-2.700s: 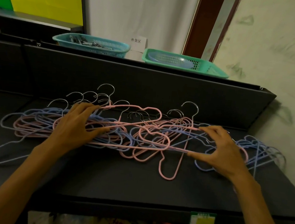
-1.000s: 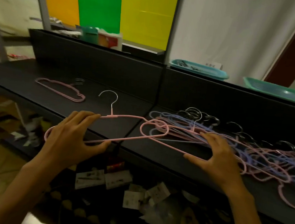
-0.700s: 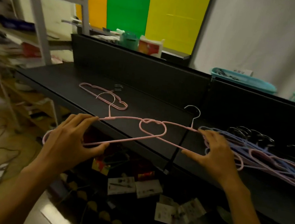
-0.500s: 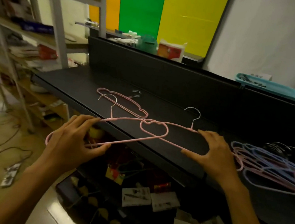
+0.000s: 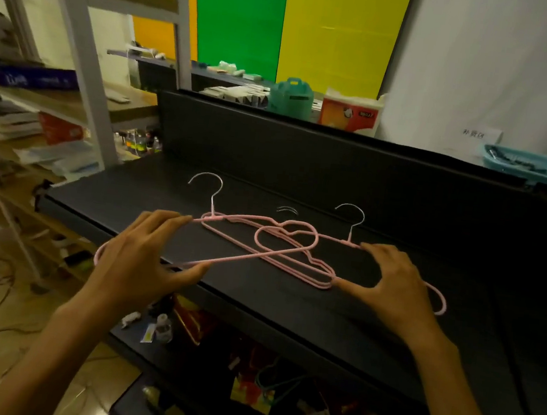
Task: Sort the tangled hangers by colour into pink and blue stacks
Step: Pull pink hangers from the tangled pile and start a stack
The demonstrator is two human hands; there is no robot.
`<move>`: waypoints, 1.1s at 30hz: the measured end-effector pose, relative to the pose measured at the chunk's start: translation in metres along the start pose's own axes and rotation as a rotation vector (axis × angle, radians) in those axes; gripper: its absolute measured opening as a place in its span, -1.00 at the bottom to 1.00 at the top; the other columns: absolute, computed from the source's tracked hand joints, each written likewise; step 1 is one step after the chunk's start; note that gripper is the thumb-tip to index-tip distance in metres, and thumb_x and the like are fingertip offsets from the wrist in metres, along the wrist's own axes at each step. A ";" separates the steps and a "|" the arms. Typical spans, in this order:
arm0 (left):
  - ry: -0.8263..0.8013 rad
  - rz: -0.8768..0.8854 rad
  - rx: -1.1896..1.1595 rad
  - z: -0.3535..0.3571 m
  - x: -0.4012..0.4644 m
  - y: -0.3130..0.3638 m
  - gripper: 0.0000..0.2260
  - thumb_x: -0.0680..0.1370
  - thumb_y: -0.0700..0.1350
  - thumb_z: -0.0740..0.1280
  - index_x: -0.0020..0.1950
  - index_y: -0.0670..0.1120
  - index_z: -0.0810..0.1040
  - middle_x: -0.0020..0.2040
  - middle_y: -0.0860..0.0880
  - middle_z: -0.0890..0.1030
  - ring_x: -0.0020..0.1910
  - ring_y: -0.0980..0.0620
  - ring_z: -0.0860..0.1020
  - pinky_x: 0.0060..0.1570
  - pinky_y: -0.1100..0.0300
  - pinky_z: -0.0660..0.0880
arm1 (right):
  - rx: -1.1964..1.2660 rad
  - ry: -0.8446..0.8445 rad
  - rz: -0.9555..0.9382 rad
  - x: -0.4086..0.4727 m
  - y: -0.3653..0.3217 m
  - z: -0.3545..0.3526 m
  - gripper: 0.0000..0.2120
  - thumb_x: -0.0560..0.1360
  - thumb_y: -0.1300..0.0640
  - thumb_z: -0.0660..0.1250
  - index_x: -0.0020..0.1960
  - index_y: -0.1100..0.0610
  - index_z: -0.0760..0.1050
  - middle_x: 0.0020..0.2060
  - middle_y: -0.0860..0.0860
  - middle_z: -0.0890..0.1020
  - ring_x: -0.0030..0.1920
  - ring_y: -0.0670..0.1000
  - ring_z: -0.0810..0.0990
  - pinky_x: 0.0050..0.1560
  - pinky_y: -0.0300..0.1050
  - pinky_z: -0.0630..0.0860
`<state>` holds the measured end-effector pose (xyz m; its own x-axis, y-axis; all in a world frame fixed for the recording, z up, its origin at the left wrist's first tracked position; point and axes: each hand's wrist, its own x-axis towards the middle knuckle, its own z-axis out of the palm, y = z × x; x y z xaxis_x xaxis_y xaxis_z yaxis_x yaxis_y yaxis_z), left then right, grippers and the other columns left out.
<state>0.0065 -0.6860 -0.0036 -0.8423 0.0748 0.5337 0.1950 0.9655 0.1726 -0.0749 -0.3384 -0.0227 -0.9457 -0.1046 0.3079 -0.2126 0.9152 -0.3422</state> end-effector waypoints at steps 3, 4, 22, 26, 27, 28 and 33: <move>-0.021 0.036 -0.035 0.010 0.024 -0.020 -0.25 0.32 0.41 0.20 0.32 -0.08 0.43 0.19 -0.06 0.49 0.09 -0.01 0.50 -0.06 0.22 0.43 | -0.033 -0.012 0.047 0.012 -0.012 0.009 -0.16 0.25 -0.36 0.39 0.42 -0.04 0.27 0.37 0.01 0.33 0.35 0.03 0.30 0.32 -0.01 0.28; -0.024 0.054 -0.052 0.013 0.033 -0.026 -0.25 0.32 0.40 0.20 0.32 -0.08 0.43 0.19 -0.07 0.49 0.09 -0.02 0.49 -0.07 0.23 0.41 | -0.041 -0.014 0.063 0.016 -0.016 0.012 -0.16 0.25 -0.36 0.39 0.42 -0.05 0.26 0.37 0.00 0.32 0.35 0.02 0.30 0.32 -0.01 0.29; -0.142 0.296 -0.311 0.060 0.143 -0.132 -0.21 0.28 0.41 0.20 0.35 -0.06 0.40 0.23 -0.10 0.44 0.13 -0.05 0.46 0.01 0.14 0.39 | 0.006 -0.119 0.253 0.048 -0.105 0.079 -0.15 0.22 -0.41 0.38 0.42 -0.13 0.25 0.37 -0.09 0.31 0.35 -0.06 0.28 0.36 -0.04 0.30; -0.159 0.300 -0.355 0.067 0.151 -0.140 -0.22 0.30 0.40 0.31 0.36 -0.06 0.39 0.25 -0.10 0.43 0.17 -0.06 0.45 0.05 0.11 0.40 | 0.035 -0.149 0.300 0.048 -0.110 0.085 -0.13 0.19 -0.42 0.38 0.41 -0.13 0.26 0.37 -0.10 0.31 0.35 -0.06 0.29 0.34 -0.04 0.33; -0.161 0.303 -0.365 0.067 0.152 -0.140 -0.23 0.30 0.37 0.32 0.36 -0.07 0.39 0.25 -0.10 0.43 0.17 -0.07 0.45 0.06 0.09 0.41 | 0.038 -0.149 0.302 0.048 -0.111 0.087 -0.13 0.19 -0.42 0.38 0.41 -0.14 0.26 0.37 -0.10 0.31 0.35 -0.07 0.29 0.33 -0.05 0.33; -0.163 0.308 -0.368 0.068 0.152 -0.140 -0.24 0.29 0.35 0.31 0.36 -0.07 0.39 0.25 -0.10 0.43 0.18 -0.07 0.45 0.06 0.10 0.41 | 0.038 -0.146 0.304 0.049 -0.112 0.089 -0.13 0.19 -0.43 0.38 0.41 -0.14 0.26 0.37 -0.10 0.31 0.35 -0.08 0.29 0.33 -0.05 0.33; -0.179 0.315 -0.362 0.073 0.155 -0.144 -0.26 0.29 0.32 0.29 0.36 -0.06 0.40 0.25 -0.09 0.44 0.18 -0.05 0.45 0.04 0.16 0.37 | 0.052 -0.142 0.281 0.055 -0.117 0.095 -0.13 0.19 -0.44 0.37 0.40 -0.12 0.27 0.35 -0.11 0.33 0.34 -0.08 0.30 0.34 -0.04 0.33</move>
<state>-0.1884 -0.7948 -0.0065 -0.7815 0.4199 0.4614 0.5877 0.7437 0.3187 -0.1249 -0.4882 -0.0497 -0.9933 0.0928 0.0695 0.0526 0.8952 -0.4426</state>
